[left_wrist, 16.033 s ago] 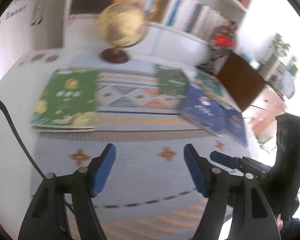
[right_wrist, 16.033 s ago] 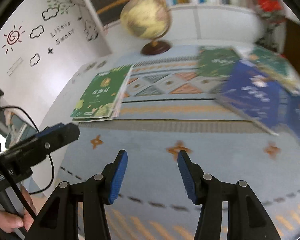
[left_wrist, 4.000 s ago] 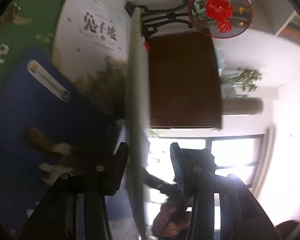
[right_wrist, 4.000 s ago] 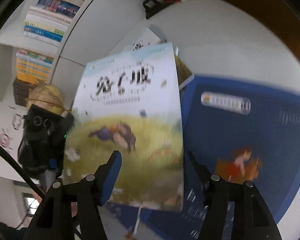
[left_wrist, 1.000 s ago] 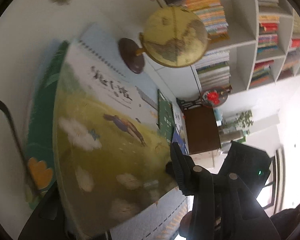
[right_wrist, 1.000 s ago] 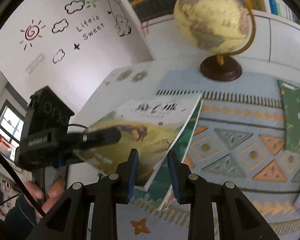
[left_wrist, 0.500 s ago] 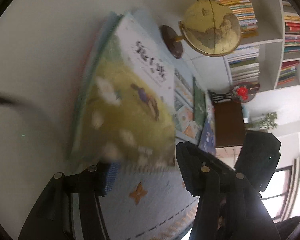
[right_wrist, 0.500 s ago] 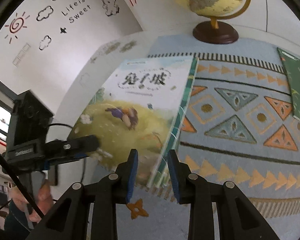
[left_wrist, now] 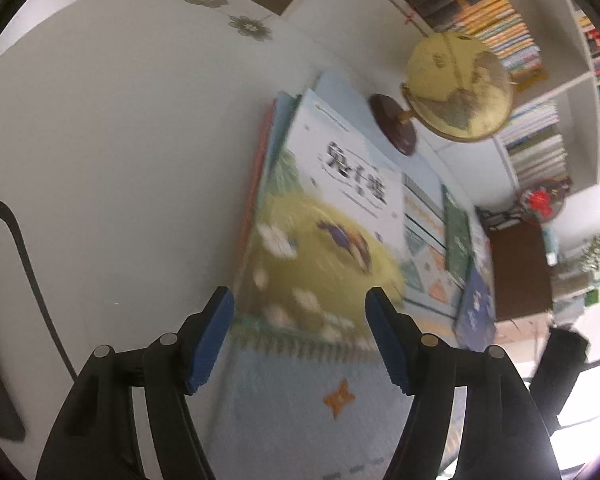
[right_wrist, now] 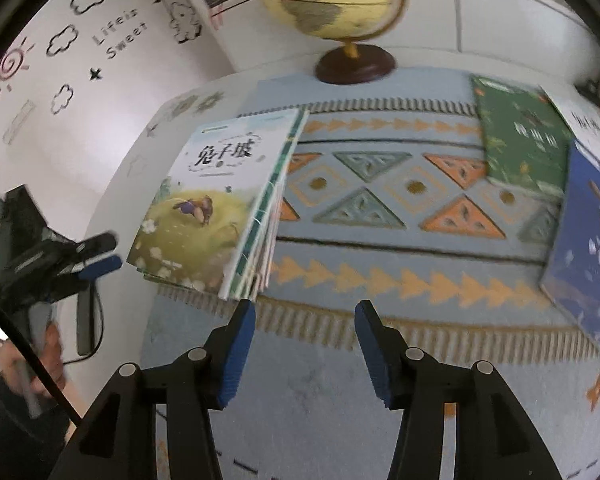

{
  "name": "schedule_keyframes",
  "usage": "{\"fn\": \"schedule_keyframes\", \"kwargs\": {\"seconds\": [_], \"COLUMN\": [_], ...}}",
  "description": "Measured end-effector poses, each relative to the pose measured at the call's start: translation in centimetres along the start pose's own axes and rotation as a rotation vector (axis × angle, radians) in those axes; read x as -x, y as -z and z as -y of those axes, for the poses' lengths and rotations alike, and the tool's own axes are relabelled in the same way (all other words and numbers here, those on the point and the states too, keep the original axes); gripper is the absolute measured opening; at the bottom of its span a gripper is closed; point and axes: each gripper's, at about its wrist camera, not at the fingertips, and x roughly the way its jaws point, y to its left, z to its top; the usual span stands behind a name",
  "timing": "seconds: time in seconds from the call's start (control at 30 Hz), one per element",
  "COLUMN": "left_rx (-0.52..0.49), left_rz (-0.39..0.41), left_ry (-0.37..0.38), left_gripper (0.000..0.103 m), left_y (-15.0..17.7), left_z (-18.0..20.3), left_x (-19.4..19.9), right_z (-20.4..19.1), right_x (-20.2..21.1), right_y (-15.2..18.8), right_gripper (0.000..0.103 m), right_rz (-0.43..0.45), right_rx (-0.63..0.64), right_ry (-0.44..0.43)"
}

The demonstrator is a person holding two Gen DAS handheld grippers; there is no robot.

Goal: Organize books

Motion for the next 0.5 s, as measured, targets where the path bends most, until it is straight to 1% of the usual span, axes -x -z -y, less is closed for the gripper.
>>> {"fn": "schedule_keyframes", "kwargs": {"seconds": [0.1, 0.17, 0.23, 0.27, 0.33, 0.4, 0.47, 0.5], "left_rx": [0.047, 0.069, 0.077, 0.078, 0.056, 0.015, -0.026, -0.077], "left_rz": [0.001, 0.011, -0.007, -0.026, -0.038, -0.028, 0.008, 0.033], "left_ry": [-0.032, -0.038, -0.007, 0.002, -0.014, -0.066, -0.152, -0.218], "left_gripper": [0.066, 0.066, 0.067, 0.070, 0.071, 0.071, 0.071, 0.071], "left_y": [-0.8, -0.8, -0.7, -0.6, -0.3, 0.0, 0.6, 0.9], "left_z": [-0.3, -0.4, -0.1, 0.2, 0.9, 1.8, 2.9, 4.0], "left_x": [-1.3, -1.6, -2.0, -2.4, -2.5, -2.1, -1.1, -0.4], "right_z": [0.9, 1.5, 2.1, 2.4, 3.0, 3.4, 4.0, 4.3], "right_x": [0.7, 1.1, 1.3, 1.4, 1.2, 1.4, 2.1, 2.5], "right_y": [0.8, 1.4, 1.9, 2.2, 2.5, 2.8, 2.7, 2.6], "right_gripper": [0.051, 0.051, 0.051, 0.051, 0.051, 0.051, 0.051, 0.051], "right_rz": [-0.006, -0.010, -0.013, -0.016, -0.024, -0.024, -0.007, 0.006], "right_rx": [-0.017, -0.026, -0.042, -0.050, -0.064, -0.073, -0.080, -0.083], "right_ry": [0.020, 0.029, 0.032, 0.032, 0.032, 0.040, 0.058, 0.070]}}
